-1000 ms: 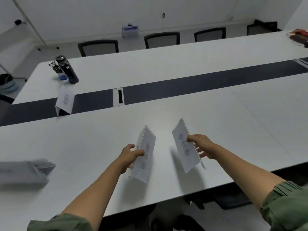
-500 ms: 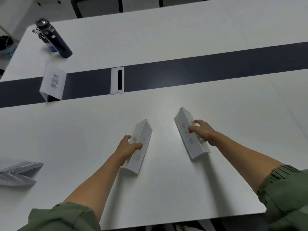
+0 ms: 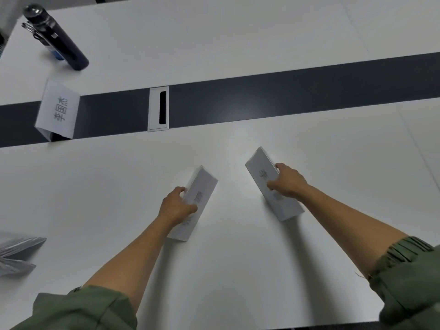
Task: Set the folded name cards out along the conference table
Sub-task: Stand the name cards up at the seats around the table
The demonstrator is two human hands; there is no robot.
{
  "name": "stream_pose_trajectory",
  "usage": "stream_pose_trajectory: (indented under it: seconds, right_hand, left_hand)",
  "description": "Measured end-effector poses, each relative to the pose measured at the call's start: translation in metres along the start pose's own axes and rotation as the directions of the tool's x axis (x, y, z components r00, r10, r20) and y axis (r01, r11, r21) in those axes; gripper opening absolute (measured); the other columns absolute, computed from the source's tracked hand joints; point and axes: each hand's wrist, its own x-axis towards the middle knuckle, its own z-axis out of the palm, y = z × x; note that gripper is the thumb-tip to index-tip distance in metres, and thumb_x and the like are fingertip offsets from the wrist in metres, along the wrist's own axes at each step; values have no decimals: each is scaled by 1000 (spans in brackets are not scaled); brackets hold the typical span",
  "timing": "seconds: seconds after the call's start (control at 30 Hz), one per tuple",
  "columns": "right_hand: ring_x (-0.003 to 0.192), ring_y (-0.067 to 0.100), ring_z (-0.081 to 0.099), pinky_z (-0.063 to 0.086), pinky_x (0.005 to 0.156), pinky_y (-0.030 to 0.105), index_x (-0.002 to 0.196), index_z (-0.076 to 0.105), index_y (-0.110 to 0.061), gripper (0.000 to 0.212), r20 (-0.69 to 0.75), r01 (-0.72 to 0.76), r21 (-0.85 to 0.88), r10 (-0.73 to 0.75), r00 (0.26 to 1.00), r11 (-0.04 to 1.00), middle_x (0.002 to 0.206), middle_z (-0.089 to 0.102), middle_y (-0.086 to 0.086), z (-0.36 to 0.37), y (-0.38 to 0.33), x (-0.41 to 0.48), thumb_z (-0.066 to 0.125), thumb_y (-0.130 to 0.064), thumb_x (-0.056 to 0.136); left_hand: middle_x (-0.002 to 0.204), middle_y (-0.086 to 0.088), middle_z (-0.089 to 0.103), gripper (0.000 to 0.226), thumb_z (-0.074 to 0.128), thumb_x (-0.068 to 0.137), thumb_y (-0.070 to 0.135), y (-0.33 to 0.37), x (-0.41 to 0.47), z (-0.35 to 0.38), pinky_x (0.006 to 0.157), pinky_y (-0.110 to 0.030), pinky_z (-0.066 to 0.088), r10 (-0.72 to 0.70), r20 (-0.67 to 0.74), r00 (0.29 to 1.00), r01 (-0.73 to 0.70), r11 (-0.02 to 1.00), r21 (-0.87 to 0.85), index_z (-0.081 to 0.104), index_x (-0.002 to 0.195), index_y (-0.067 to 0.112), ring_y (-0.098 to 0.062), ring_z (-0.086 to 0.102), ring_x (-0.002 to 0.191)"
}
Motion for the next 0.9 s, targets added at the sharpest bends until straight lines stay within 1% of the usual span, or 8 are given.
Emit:
stream_pose_trajectory:
  seconds: [0.07, 0.13, 0.27, 0.33, 0.43, 0.53, 0.67, 0.9]
  right_hand:
    - [96, 27, 59, 50, 77, 35, 132, 44, -20, 59, 7, 3, -15, -3, 1000, 1000, 117, 62, 4, 1, 0, 1, 65, -30, 78]
    - [97, 28, 59, 48, 75, 35, 134, 43, -21, 62, 4, 5, -24, -5, 1000, 1000, 118, 62, 4, 1, 1, 0, 66, -32, 78]
    - [96, 27, 58, 45, 72, 33, 142, 35, -22, 71, -57, 11, -102, -17, 998, 995, 120, 61, 5, -1, -1, -9, 67, -36, 79]
    - [103, 29, 58, 43, 72, 33, 144, 33, -21, 75, -119, 21, -143, -38, 992, 990, 121, 59, 7, -2, -5, -18, 67, -38, 79]
    - [114, 32, 52, 43, 80, 39, 144, 36, -20, 73, -250, 57, -208, -109, 962, 976, 127, 54, 11, -2, -18, -32, 66, -41, 81]
    - [122, 34, 47, 43, 91, 44, 145, 39, -19, 70, -365, 124, -262, -217, 905, 957, 137, 51, 11, 3, -46, -53, 64, -38, 83]
    - [123, 32, 47, 44, 92, 43, 141, 46, -19, 60, -371, 179, -266, -273, 888, 947, 135, 53, 10, 30, -82, -80, 61, -34, 85]
    - [118, 28, 52, 44, 85, 37, 136, 52, -22, 47, -286, 188, -320, -284, 915, 929, 129, 57, 7, 119, -123, -141, 57, -29, 90]
  left_hand:
    - [121, -8, 61, 68, 72, 76, 23, 1, 1, 1, 77, -36, 50, 9, -11, 1000, -9, 1000, 14, 42, 137, 18, -26, 62, 98]
    - [122, -8, 61, 69, 71, 76, 23, 1, 0, 0, 77, -35, 48, 8, -11, 1000, -8, 1000, 21, 41, 138, 18, -26, 62, 99]
    - [132, -10, 54, 73, 72, 80, 27, -1, -10, -4, 85, -35, 44, 8, -18, 1000, -8, 1000, 1, 38, 143, 17, -27, 56, 112]
    - [137, -9, 49, 74, 72, 80, 31, -5, -20, -8, 89, -36, 43, 18, -33, 999, -19, 999, -26, 38, 144, 19, -26, 52, 118]
    - [138, -8, 48, 70, 71, 81, 35, -16, -36, -21, 95, -40, 46, 51, -71, 996, -56, 996, -70, 41, 142, 21, -25, 50, 120]
    - [135, -8, 52, 61, 68, 83, 33, -43, -56, -42, 97, -38, 45, 54, -157, 986, -70, 993, -97, 46, 139, 19, -23, 51, 120]
    - [124, -8, 58, 48, 63, 86, 30, -96, -76, -64, 92, -33, 45, 21, -208, 978, -34, 997, -62, 53, 131, 18, -23, 56, 110]
    - [121, -7, 60, 43, 60, 87, 30, -209, -105, -101, 91, -33, 46, 35, -190, 981, -32, 999, 17, 55, 128, 18, -22, 56, 108]
